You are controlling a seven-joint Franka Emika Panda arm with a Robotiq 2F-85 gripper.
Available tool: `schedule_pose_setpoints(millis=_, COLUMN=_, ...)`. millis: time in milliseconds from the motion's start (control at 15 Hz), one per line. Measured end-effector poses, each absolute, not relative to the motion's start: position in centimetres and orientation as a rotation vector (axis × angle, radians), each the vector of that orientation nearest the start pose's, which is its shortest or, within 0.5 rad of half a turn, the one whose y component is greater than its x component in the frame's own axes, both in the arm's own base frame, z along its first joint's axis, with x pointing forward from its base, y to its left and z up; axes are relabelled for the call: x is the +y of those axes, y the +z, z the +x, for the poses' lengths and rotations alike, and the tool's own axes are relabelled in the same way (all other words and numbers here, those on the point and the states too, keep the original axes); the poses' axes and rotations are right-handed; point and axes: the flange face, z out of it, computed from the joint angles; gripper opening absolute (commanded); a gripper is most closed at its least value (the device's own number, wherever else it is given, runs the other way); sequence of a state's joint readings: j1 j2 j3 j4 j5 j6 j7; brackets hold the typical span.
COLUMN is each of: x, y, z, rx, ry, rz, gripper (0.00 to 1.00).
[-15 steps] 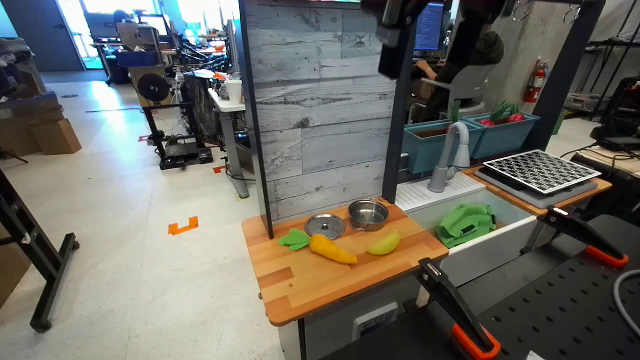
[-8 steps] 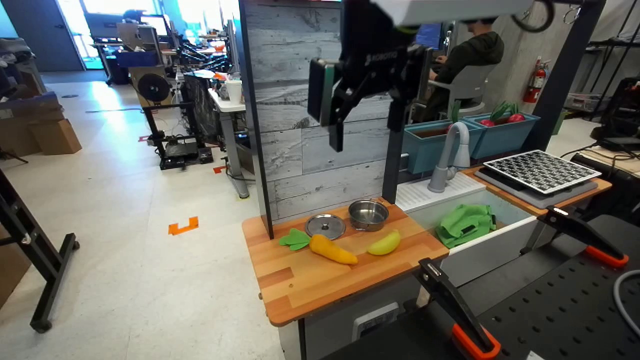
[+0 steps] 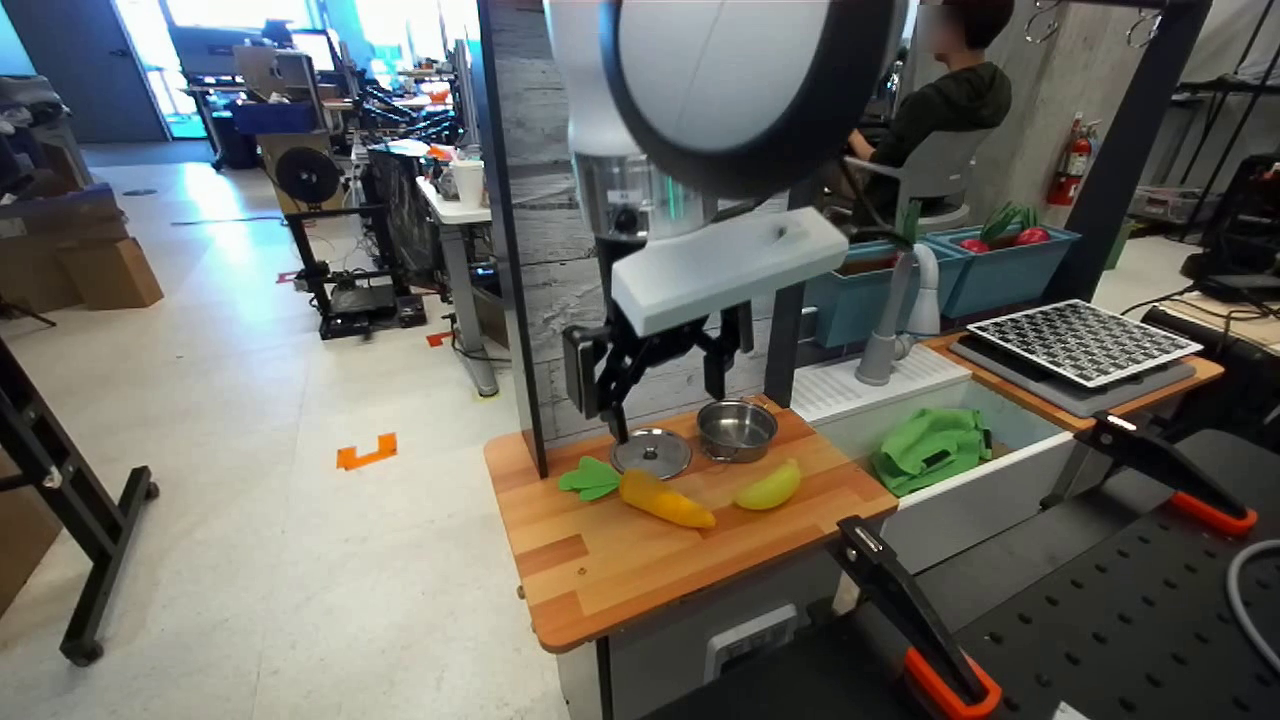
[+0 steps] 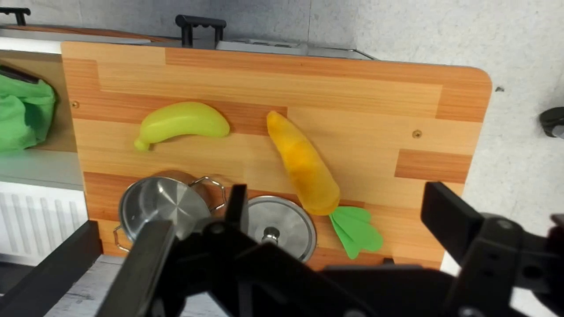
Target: Put the yellow object inside the pot
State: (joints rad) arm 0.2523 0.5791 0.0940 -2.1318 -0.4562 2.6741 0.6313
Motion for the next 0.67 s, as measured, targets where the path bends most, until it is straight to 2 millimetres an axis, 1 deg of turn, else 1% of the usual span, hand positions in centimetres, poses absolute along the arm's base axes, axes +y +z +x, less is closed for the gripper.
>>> schedule_pose_setpoints(millis=200, x=21.5, y=8.7, z=53.3, rx=-0.183, ry=-0.054, rz=-3.296, gripper=1.0)
schedule_pose_setpoints(millis=333, x=21.8, y=6.4, z=54.0, rx=-0.173, ry=-0.03, rz=-3.299, gripper=1.0)
schedule_pose_setpoints(millis=467, x=21.8, y=4.5, z=54.7, rx=-0.165, ry=-0.006, rz=-3.295, gripper=1.0)
schedule_pose_setpoints(millis=667, x=21.4, y=2.3, z=55.7, rx=-0.147, ry=0.021, rz=-3.284, gripper=1.0)
